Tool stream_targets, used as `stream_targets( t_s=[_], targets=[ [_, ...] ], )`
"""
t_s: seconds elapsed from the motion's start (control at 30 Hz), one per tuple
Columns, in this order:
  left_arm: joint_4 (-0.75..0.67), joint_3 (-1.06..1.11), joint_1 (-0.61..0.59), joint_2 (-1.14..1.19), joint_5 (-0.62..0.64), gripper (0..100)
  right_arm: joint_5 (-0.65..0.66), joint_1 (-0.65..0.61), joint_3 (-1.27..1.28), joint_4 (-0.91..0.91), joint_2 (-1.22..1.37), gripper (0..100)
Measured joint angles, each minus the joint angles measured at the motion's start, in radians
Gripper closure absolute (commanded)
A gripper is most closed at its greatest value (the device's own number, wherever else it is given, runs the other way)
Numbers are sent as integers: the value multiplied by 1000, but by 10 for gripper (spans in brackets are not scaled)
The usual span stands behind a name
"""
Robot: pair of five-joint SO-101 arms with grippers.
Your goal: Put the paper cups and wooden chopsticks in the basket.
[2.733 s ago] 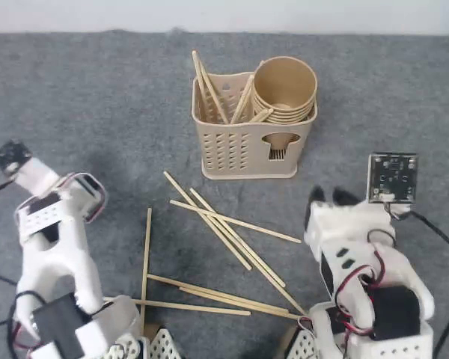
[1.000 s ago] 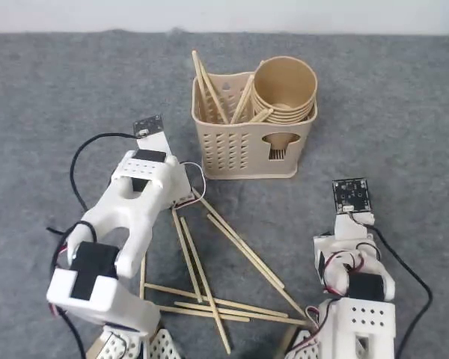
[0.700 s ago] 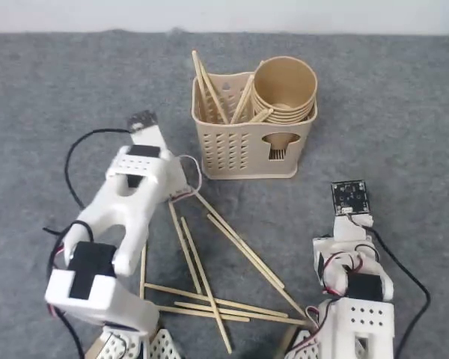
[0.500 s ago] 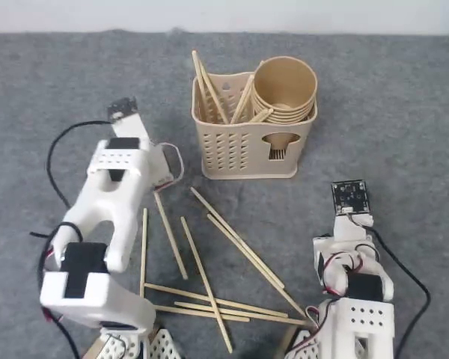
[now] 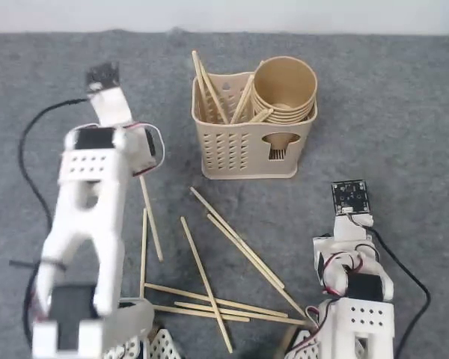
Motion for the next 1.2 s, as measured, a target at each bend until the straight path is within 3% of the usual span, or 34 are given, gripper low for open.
stream_targets(
  t_s=[0.37,0.53,0.87,1.2],
  targets=[
    [-28,0,0,-496,-37,987,0,0,0,0,0,884],
    [-106,0,0,-612,-127,987,0,0,0,0,0,884],
    [-407,0,12,-726,-187,987,0,0,0,0,0,884],
    [-689,0,189,-727,-190,987,0,0,0,0,0,884]
  ],
)
